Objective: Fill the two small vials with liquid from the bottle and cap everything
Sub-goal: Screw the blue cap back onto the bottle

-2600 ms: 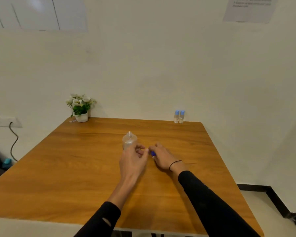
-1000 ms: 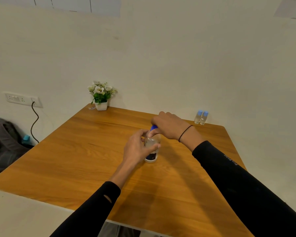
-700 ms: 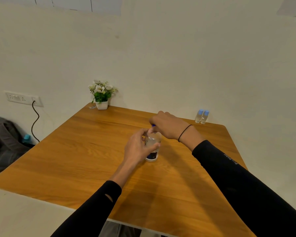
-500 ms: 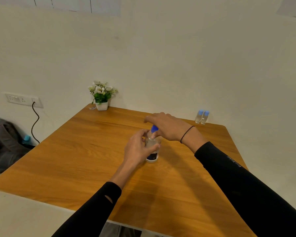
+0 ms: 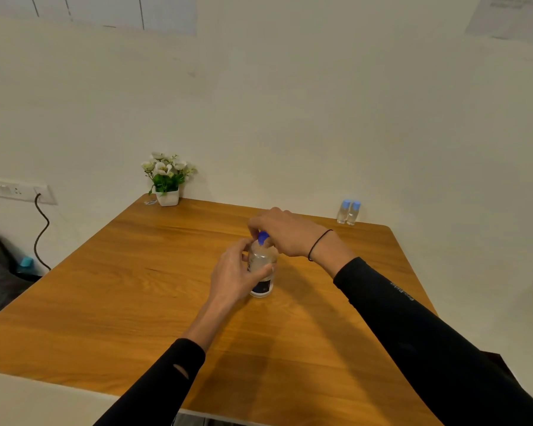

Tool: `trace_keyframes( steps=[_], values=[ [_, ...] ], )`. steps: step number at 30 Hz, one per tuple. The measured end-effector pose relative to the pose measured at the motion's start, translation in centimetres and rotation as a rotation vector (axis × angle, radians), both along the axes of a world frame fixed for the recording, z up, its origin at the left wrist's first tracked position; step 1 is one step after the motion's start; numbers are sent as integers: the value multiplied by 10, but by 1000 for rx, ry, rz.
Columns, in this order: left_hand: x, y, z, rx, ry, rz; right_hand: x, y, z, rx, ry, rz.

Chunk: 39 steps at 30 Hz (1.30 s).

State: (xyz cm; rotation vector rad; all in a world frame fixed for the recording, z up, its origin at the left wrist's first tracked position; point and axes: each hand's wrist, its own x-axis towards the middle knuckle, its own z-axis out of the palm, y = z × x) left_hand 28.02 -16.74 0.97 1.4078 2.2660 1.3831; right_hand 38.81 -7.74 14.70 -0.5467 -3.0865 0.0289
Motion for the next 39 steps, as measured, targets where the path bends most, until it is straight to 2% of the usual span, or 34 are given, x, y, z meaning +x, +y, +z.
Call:
trace_keyframes(
  steps=[3, 7, 12, 15, 19, 22, 24, 28, 32, 34, 37, 39],
  values=[
    [1, 1, 0, 3, 6, 12, -3, 0, -2, 69, -10, -83],
    [4, -2, 1, 29, 19, 3, -3, -8, -3, 260, -79, -130],
    [0, -1, 2, 4, -1, -6, -1, 0, 0, 15, -50, -32],
    [-1, -1, 3, 1, -3, -17, -2, 0, 2, 33, -57, -71],
    [0, -2, 3, 9, 5, -17, -6, 6, 0, 181, -95, -125],
    [-1, -1, 4, 4, -7, -15, -2, 7, 0, 16, -64, -36],
    [0, -1, 4, -4, -3, -7, 0, 4, 0, 7, -72, 31],
    [1, -1, 4, -15, -5, -6, 0, 8, -3, 101, -50, -28],
    [1, -2, 5, -6, 3, -6, -2, 5, -2, 258, -126, -84],
    [1, -2, 4, -3, 0, -8, -1, 10, -4, 206, -109, -77],
    [2, -2, 4, 1, -11, -10, 3, 16, -4, -5, -48, -7],
    [1, -2, 5, -4, -7, -11, 4, 15, -6, 41, -49, 7]
  ],
)
